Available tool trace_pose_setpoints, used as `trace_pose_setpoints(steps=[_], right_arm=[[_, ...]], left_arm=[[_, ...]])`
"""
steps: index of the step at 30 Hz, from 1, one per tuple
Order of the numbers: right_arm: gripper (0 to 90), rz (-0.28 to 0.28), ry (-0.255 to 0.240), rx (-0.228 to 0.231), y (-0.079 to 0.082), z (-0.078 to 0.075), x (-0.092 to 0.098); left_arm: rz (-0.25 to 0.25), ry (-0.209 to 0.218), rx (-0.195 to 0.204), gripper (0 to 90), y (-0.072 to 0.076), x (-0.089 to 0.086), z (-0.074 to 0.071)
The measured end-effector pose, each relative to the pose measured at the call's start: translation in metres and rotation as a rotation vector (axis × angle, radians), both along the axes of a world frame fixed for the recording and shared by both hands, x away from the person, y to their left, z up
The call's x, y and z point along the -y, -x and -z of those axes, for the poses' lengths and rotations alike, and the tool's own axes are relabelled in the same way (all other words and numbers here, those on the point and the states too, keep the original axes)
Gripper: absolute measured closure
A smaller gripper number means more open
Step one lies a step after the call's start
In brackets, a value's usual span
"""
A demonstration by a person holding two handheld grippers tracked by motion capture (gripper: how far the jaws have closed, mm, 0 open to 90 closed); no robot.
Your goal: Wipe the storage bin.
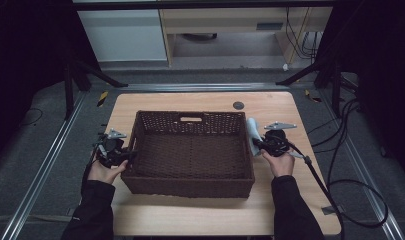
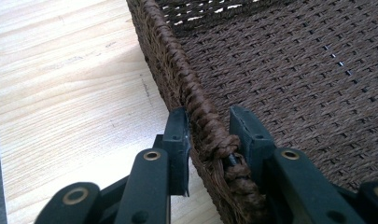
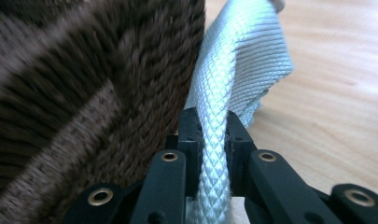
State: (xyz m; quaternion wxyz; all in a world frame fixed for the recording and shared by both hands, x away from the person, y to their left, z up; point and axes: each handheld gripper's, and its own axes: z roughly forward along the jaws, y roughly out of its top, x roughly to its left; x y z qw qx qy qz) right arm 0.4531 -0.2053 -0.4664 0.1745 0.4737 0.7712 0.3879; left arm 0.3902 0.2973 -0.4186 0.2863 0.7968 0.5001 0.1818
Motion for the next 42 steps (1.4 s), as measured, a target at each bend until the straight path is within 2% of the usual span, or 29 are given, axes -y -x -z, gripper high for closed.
trace_pose_setpoints(steps=[5, 8, 10, 12, 15, 20, 25, 29, 34, 36, 39, 42], right_arm=[[81.6, -0.033, 0.034, -0.056, -0.004, 0.016, -0.009], [81.9, -0.042, 0.027, -0.056, -0.006, 0.016, -0.010], [82.2, -0.044, 0.017, -0.030, -0.007, 0.009, -0.009], [82.3, -0.061, -0.019, 0.020, -0.008, -0.004, -0.009], [82.5, -0.076, -0.021, 0.074, -0.011, -0.020, -0.011], [82.6, -0.098, -0.021, 0.115, -0.011, -0.035, -0.010], [82.8, -0.120, 0.008, 0.088, -0.008, -0.027, -0.012], [82.8, -0.141, 0.059, 0.035, -0.004, -0.010, -0.013], [82.7, -0.139, 0.074, -0.036, -0.003, 0.011, -0.009], [82.7, -0.139, 0.078, -0.057, -0.004, 0.014, -0.008], [82.7, -0.137, 0.059, -0.029, -0.004, 0.008, -0.007], [82.7, -0.135, 0.026, 0.047, -0.001, -0.009, -0.007]], left_arm=[[0.003, -0.001, -0.011, 67.8, -0.001, 0.000, 0.000], [0.003, -0.002, -0.015, 67.7, -0.002, 0.000, 0.000], [0.004, -0.003, -0.014, 67.7, -0.002, 0.000, 0.000], [0.005, -0.004, -0.012, 67.5, -0.002, 0.000, 0.000], [0.006, -0.005, -0.011, 67.4, -0.001, 0.000, 0.000], [0.007, 0.011, -0.017, 66.8, -0.002, -0.001, 0.000], [0.000, 0.018, -0.015, 67.3, -0.002, -0.001, 0.001], [-0.007, 0.019, -0.011, 67.8, -0.002, -0.001, 0.001], [-0.012, 0.015, 0.003, 68.2, -0.004, 0.000, 0.001], [-0.012, 0.015, 0.004, 68.2, -0.005, 0.000, 0.001], [-0.012, 0.017, 0.010, 68.2, -0.009, 0.000, 0.001], [-0.010, 0.020, 0.012, 68.1, -0.014, 0.001, 0.001]])
